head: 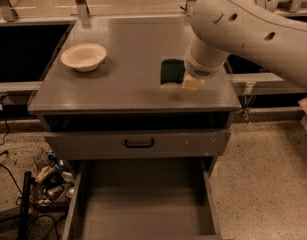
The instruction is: Pick sponge from middle drawer and place on counter
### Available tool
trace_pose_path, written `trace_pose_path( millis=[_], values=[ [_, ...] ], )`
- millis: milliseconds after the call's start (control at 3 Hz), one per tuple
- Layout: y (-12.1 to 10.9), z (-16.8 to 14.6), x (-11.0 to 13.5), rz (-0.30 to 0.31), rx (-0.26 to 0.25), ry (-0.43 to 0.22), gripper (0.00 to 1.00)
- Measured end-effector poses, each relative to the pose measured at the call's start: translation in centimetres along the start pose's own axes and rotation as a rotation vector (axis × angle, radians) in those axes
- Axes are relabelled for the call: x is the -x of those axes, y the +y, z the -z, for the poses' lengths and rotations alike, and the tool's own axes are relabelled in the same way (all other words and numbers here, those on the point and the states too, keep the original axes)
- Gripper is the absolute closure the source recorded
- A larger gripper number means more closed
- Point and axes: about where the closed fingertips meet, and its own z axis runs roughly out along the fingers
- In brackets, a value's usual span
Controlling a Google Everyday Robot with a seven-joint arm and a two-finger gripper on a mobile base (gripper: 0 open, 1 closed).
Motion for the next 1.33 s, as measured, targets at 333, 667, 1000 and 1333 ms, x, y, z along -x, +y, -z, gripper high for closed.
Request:
trace_pose_path(
  millis=[333,667,1000,1333],
  values=[
    [0.09,-0.28,-0.01,0.001,0.041,-0.039,1.00],
    [0.43,-0.75,0.46,0.028,0.122,-0.115,1.00],
    [0.68,-0.96,0.90,0.052,0.160,-0.151,1.00],
    [0.68,-0.96,0.90,0.052,0.160,-0.151,1.00]
  ],
)
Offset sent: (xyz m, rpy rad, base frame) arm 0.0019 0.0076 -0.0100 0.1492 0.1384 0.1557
